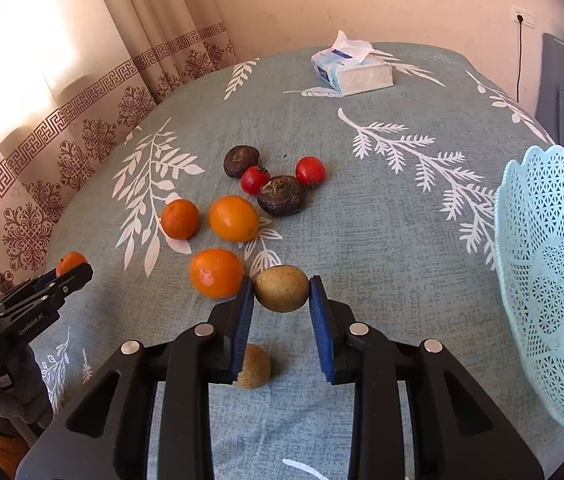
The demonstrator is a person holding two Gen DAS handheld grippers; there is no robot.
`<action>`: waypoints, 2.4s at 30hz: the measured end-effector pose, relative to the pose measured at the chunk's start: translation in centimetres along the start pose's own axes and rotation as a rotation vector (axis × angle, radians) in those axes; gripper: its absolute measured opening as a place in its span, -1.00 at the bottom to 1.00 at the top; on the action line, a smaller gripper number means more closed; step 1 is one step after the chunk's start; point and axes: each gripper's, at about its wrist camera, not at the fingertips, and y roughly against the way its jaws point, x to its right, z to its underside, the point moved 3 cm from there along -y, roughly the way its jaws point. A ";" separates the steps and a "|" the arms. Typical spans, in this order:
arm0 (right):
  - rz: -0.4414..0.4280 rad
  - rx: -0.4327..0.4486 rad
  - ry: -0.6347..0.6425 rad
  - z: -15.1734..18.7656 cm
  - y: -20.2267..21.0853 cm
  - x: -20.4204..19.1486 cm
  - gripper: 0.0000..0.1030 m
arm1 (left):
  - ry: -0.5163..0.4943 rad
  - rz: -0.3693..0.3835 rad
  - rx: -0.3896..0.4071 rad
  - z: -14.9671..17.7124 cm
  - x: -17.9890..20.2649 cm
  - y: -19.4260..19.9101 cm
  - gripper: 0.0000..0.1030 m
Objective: Organize fruits
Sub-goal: 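Carry the tan fruit into the blue basket and open the right gripper while the left gripper lifts the orange, then lower the orange into the blue basket and open the left gripper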
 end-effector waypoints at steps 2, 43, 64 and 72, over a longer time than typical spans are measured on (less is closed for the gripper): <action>0.012 0.020 -0.016 -0.4 0.9 0.5 -0.43 | -0.003 0.007 0.008 -0.1 0.2 0.4 -0.25; 0.421 0.415 -0.452 -3.3 18.6 18.4 0.53 | -0.240 0.251 0.050 -3.8 16.7 4.6 -0.24; 0.377 0.534 -0.525 -3.2 24.1 20.9 0.67 | -0.484 0.483 -0.118 -2.0 35.6 1.2 0.10; 0.343 0.572 -0.517 -3.2 24.3 19.8 0.82 | -0.493 0.407 0.034 -3.8 33.8 3.6 0.74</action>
